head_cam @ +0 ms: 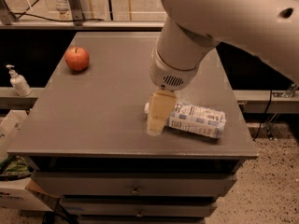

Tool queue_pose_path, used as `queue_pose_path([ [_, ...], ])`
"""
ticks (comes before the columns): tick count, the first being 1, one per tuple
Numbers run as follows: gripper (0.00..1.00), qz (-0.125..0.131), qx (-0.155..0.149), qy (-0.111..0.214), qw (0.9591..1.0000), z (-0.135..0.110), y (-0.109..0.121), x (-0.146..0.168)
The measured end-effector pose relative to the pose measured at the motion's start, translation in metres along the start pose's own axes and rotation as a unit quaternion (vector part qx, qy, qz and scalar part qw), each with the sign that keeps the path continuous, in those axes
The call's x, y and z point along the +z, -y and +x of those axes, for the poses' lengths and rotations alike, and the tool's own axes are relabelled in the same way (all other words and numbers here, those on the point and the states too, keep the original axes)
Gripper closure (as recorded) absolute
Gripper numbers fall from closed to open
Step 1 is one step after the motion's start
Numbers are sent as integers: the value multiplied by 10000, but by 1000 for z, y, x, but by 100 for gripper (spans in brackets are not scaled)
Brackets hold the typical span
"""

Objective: Place blue plastic bottle upright

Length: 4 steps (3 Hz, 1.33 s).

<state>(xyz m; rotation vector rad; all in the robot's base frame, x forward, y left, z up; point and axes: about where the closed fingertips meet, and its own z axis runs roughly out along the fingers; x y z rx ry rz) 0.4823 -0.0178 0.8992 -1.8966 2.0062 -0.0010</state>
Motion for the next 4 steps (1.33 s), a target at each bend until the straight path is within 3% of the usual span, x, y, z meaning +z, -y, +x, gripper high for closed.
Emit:
queue_pose_path([
  [2,0,50,181,-601,9980,34,14,34],
  [4,0,-83,450,-959,9943,63,8,53],
])
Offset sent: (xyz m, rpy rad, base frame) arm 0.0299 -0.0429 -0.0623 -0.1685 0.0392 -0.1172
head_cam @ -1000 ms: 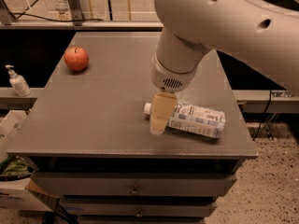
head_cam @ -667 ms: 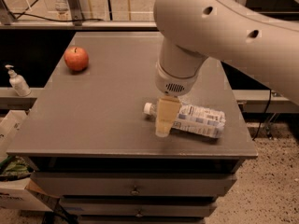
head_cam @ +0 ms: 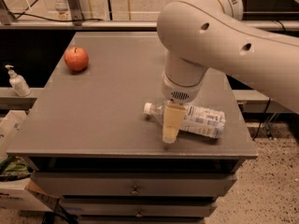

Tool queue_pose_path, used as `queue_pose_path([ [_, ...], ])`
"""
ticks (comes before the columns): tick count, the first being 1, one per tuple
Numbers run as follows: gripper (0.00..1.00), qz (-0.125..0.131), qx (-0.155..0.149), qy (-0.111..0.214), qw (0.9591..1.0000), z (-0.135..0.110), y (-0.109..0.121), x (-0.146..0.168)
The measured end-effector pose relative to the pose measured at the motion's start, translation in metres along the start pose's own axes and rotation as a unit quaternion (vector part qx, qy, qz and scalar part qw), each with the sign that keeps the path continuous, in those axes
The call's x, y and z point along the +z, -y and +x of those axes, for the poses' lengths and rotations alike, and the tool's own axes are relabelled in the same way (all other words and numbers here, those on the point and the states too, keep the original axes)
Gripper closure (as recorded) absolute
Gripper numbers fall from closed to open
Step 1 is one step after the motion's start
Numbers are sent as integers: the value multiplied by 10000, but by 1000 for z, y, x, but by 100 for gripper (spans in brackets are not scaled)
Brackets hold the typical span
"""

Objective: Place blue plastic bottle upright

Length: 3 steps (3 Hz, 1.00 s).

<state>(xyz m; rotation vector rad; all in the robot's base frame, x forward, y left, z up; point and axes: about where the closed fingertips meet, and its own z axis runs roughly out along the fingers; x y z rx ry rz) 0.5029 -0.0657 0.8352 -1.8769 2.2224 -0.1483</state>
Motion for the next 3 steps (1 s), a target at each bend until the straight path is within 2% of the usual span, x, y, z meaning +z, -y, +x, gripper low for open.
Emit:
queue_pose_path([
  [1,17,-102,40,-8,9999,-1,-4,8],
  [3,64,-237,116,-1,9997,-12,-7,11],
])
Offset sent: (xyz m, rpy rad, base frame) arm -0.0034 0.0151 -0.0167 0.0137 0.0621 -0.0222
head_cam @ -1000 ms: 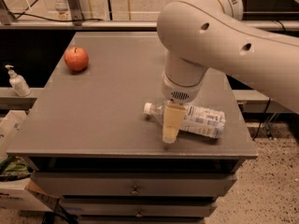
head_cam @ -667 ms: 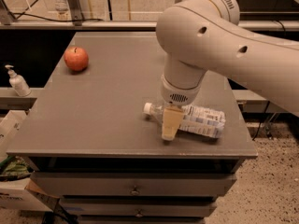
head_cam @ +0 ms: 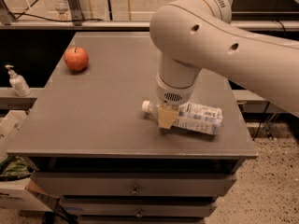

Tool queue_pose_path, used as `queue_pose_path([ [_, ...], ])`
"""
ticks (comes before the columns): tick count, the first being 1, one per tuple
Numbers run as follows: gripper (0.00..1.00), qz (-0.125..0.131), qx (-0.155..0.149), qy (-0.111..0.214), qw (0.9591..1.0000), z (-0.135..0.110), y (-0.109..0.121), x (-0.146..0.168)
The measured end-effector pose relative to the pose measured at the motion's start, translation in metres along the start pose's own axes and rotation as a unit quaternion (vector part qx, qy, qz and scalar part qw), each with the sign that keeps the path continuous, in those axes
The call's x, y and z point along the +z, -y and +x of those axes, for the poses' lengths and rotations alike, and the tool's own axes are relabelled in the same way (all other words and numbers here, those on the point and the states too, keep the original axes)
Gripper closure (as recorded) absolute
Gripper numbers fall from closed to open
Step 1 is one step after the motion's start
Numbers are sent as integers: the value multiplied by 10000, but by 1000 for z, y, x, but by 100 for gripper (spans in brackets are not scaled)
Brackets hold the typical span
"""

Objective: Place blue plastic bottle upright

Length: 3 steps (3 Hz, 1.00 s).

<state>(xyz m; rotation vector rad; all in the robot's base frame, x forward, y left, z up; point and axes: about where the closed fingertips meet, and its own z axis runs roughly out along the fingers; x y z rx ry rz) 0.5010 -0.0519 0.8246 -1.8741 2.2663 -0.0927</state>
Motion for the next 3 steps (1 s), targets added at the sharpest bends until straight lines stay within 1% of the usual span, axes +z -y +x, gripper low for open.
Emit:
queue_pose_path([
  [1,87,-19,-71,242,9997,-25,5,-9],
  [2,100,-73,-205,828,9963,-72,15,-26],
  [3,100,-185,-205,1773,9838,-115,26,-44],
])
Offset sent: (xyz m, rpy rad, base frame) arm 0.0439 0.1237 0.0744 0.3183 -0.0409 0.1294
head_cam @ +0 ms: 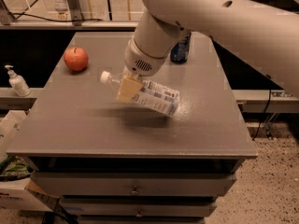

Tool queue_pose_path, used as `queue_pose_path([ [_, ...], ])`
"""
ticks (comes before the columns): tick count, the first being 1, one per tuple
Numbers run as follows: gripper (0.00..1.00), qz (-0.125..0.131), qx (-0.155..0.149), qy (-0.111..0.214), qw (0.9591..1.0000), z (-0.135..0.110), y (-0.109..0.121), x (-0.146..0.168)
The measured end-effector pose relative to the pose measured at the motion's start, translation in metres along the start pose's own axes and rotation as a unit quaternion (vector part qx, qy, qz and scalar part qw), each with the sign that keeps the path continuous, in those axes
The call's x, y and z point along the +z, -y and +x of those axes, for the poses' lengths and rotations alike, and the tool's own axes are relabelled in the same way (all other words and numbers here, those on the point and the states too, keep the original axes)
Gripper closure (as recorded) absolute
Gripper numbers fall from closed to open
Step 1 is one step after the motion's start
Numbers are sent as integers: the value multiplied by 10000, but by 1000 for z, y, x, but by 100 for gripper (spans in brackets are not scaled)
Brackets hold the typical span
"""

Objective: Place blue plastic bottle upright

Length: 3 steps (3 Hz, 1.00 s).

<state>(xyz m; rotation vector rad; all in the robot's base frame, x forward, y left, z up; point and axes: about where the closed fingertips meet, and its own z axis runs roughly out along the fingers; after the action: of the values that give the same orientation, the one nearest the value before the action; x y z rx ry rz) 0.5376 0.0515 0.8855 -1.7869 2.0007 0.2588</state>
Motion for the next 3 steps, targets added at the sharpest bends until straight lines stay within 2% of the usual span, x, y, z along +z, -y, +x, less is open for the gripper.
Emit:
queue_pose_path([
  [1,100,-44,102,1083,9941,-35,2,-12],
  [2,100,-21,316,2094,9773,-52,2,-28],
  [3,100,-9,589,2973,9530,-59,0,-42],
])
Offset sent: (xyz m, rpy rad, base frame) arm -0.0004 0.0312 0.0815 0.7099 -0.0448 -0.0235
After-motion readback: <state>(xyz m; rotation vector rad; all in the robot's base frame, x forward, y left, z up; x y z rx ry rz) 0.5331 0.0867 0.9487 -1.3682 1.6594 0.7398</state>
